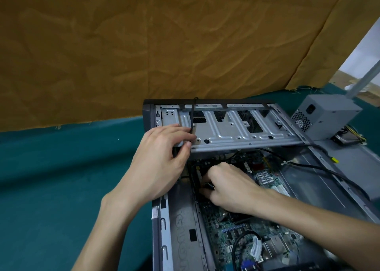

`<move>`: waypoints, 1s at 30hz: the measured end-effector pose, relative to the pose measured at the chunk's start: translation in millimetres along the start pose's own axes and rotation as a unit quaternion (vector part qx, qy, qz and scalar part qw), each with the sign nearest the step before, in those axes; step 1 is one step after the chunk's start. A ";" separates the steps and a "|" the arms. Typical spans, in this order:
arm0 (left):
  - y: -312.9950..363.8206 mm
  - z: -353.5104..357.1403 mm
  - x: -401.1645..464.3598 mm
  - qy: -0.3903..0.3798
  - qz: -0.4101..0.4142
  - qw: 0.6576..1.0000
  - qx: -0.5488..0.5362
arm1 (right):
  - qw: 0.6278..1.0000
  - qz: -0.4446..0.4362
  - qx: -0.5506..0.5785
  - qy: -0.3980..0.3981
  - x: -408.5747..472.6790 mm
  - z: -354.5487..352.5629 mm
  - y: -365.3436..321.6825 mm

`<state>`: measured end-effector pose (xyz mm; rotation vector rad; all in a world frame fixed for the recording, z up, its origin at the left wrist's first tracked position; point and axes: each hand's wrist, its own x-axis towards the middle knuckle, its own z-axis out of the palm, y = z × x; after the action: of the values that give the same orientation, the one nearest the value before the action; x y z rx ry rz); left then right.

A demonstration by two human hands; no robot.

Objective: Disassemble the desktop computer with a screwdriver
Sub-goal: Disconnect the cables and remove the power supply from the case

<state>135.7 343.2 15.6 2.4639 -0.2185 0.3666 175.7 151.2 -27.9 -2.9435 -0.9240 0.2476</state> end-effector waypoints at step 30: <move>1.2 0.9 -0.8 0.005 0.001 1.000 0.003 | 1.000 -0.021 -0.011 0.020 3.6 12.5 3.4</move>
<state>134.8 341.7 15.4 2.4677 -0.2146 0.3816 178.5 150.4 -41.1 -2.9338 -0.9885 0.1761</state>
